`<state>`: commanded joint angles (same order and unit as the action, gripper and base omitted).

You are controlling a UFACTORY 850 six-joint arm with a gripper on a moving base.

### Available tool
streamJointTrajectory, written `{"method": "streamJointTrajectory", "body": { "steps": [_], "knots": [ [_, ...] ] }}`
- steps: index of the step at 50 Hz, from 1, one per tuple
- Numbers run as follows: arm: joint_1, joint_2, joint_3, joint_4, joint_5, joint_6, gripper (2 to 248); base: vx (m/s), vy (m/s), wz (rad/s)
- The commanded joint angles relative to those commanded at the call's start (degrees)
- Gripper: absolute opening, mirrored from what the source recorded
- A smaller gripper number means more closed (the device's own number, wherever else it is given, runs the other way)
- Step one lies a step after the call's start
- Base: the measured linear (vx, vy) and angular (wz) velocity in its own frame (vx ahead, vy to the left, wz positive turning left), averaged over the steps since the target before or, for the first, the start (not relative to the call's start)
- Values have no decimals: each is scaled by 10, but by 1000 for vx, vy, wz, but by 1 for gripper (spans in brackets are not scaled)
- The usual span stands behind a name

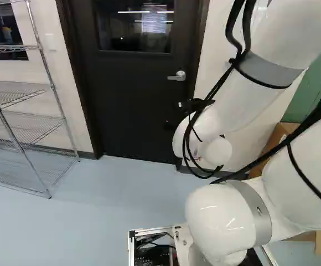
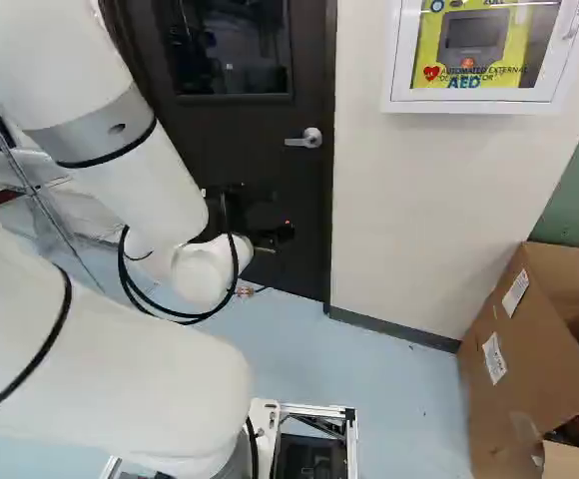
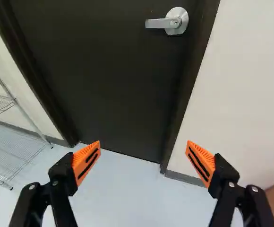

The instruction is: Open the door and move inside

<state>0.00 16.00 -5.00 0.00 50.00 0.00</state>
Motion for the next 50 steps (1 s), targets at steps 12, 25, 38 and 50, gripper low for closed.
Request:
{"method": "streamJointTrajectory", "body": {
  "steps": [12,25,38,50],
  "knots": [
    [0,0,0,0,0,0,247,142,128,-294],
    [0,0,0,0,0,0,247,140,157,-289],
    [0,0,0,0,0,0,247,141,161,-292],
    [0,0,0,0,0,0,247,130,155,-316]
  ]
}}
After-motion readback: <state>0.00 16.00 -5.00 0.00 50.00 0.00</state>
